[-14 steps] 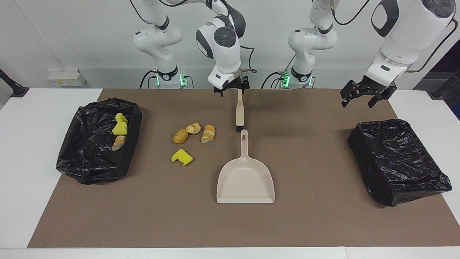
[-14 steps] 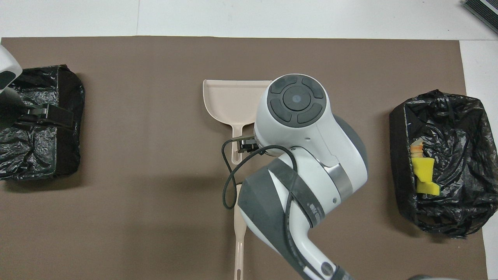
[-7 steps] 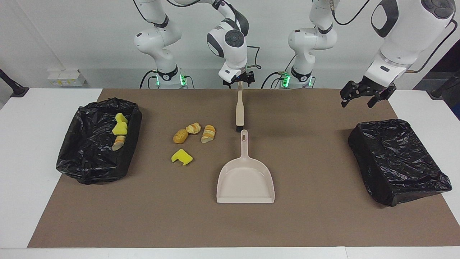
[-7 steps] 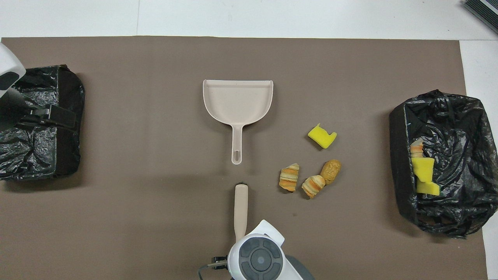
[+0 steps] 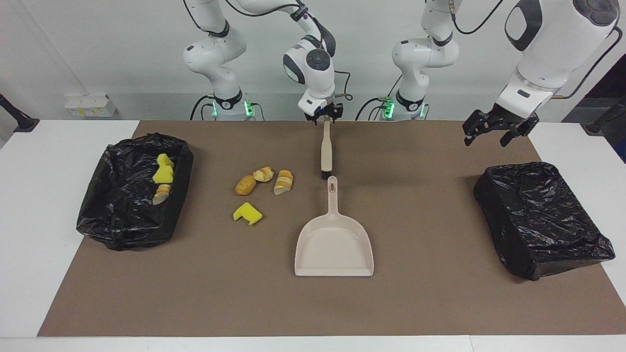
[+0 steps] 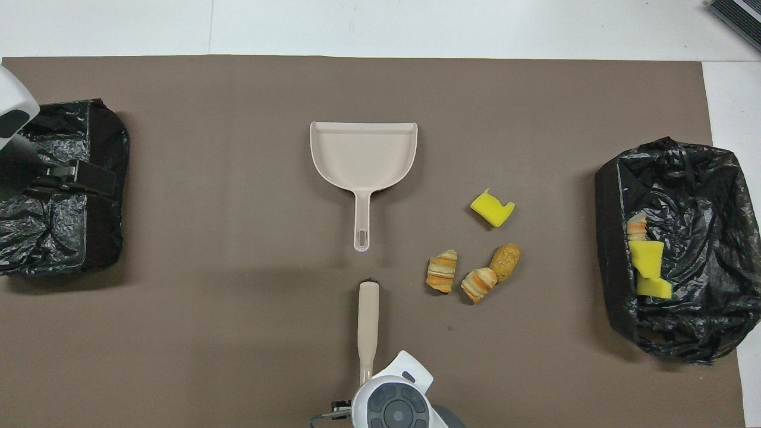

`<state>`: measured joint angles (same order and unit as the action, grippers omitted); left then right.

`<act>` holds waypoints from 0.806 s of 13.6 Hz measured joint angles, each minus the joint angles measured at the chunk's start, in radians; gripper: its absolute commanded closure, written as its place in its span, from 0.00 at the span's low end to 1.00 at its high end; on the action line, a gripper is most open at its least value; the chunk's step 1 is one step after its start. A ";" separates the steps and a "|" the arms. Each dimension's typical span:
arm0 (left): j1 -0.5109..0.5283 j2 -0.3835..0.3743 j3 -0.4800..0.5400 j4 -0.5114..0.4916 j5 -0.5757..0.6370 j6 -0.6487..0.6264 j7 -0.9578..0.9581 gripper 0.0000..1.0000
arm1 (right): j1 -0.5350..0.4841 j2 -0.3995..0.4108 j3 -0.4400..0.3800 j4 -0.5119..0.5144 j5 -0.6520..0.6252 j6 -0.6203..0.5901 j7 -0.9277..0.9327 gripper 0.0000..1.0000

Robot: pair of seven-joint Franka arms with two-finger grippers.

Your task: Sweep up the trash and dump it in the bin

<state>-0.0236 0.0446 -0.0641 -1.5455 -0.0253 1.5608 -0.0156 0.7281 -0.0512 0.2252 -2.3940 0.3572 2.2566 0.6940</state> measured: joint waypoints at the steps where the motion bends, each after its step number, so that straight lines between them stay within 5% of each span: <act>1: 0.000 0.000 0.000 0.000 0.000 0.000 0.000 0.00 | -0.001 0.000 -0.001 0.005 0.000 0.000 0.000 0.66; 3: 0.000 0.000 0.000 0.000 0.000 -0.001 0.000 0.00 | -0.001 0.000 -0.004 0.014 0.001 0.000 0.000 1.00; 8: 0.000 0.000 0.000 0.000 0.000 -0.001 0.000 0.00 | -0.002 0.000 -0.006 0.020 -0.001 -0.004 0.001 1.00; 11: 0.000 0.000 0.000 0.000 0.000 -0.001 -0.001 0.00 | -0.057 -0.017 -0.014 0.105 -0.039 -0.171 0.001 1.00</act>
<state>-0.0236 0.0446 -0.0641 -1.5456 -0.0252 1.5601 -0.0161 0.6712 -0.0681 0.2117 -2.2889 0.3183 2.0852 0.6949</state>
